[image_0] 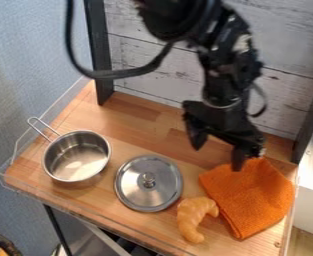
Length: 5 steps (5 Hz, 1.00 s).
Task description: Move the silver pot to the right side
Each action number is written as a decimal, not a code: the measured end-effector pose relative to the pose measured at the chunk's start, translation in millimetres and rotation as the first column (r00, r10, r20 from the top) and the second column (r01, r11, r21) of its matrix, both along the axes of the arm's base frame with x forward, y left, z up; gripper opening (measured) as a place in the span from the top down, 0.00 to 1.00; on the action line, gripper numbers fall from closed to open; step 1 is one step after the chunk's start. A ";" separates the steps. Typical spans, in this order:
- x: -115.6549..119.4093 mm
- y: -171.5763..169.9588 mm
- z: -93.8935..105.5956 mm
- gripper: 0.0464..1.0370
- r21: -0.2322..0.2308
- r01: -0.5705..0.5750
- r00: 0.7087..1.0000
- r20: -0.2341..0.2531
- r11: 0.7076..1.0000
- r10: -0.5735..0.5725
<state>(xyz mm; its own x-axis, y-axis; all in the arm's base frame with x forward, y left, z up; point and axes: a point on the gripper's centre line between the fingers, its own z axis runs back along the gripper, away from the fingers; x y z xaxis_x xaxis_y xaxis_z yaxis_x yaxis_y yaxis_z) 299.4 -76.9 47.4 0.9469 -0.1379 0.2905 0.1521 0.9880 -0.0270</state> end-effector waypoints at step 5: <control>-32.9 146.4 -24.4 0.04 0.136 -0.451 0.889 -0.020 0.882 0.457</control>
<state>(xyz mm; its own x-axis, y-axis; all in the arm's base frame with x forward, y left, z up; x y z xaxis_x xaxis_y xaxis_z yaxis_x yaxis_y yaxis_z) 266.5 69.5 23.1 0.9273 0.2790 0.2497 -0.3123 0.9441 0.1050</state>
